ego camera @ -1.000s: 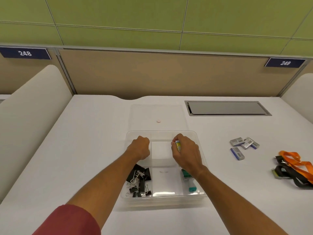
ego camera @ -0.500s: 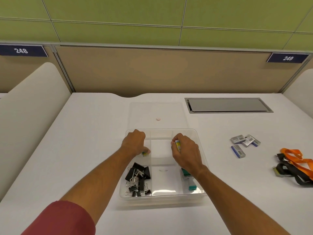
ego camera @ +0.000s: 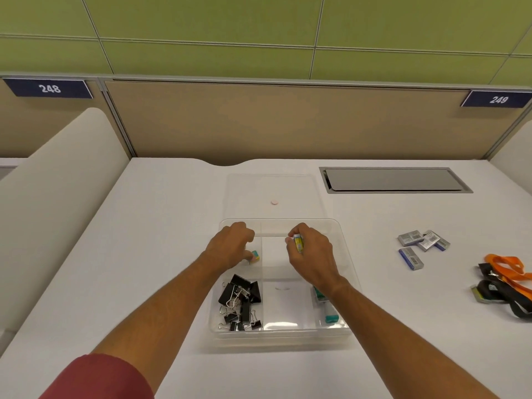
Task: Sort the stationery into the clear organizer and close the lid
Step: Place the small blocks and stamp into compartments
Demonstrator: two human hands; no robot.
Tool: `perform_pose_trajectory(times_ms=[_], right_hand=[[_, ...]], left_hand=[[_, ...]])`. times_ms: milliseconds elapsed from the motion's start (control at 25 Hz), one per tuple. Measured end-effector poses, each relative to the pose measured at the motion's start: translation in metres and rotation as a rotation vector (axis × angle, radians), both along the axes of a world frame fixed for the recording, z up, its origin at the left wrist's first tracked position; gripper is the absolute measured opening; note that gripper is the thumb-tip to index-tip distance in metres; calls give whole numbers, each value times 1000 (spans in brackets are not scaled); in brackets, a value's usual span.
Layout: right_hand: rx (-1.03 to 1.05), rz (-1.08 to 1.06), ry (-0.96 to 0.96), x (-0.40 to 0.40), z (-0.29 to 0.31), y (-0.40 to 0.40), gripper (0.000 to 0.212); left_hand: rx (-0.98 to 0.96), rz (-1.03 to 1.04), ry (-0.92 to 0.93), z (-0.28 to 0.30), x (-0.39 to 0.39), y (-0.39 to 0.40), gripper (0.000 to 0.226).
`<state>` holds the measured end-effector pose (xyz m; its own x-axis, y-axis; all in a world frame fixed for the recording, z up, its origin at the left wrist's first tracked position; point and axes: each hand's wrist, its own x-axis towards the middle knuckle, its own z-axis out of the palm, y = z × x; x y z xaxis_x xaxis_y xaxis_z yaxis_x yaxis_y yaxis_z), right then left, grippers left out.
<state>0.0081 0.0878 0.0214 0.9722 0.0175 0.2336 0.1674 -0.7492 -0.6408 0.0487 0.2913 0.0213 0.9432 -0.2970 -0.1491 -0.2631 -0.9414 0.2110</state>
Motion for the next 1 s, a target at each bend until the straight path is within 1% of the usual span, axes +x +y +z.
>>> perform_pose_trajectory(times_ms=[160, 280, 360, 480, 680, 800, 920, 1000], right_hand=[[19, 21, 19, 8, 5, 21, 21], [3, 54, 97, 12, 8, 38, 30], [-20, 88, 142, 18, 8, 52, 32], [-69, 163, 198, 24, 4, 70, 30], [-289, 311, 260, 32, -2, 89, 37], [-326, 374, 309, 34, -1, 95, 44], [-331, 380, 318, 35, -3, 99, 41], [-318, 340, 294, 40, -3, 99, 38]], left_hand=[[-26, -52, -164, 5, -3, 12, 47], [4, 23, -303, 5, -4, 25, 50], [2, 101, -341, 1, -5, 37, 50], [-17, 186, -328, -4, -8, 52, 55], [-33, 259, -269, -16, -9, 67, 66], [-52, 288, -250, -19, -9, 70, 67], [-60, 298, -244, -22, -9, 71, 67], [-70, 300, -249, -23, -9, 72, 66]])
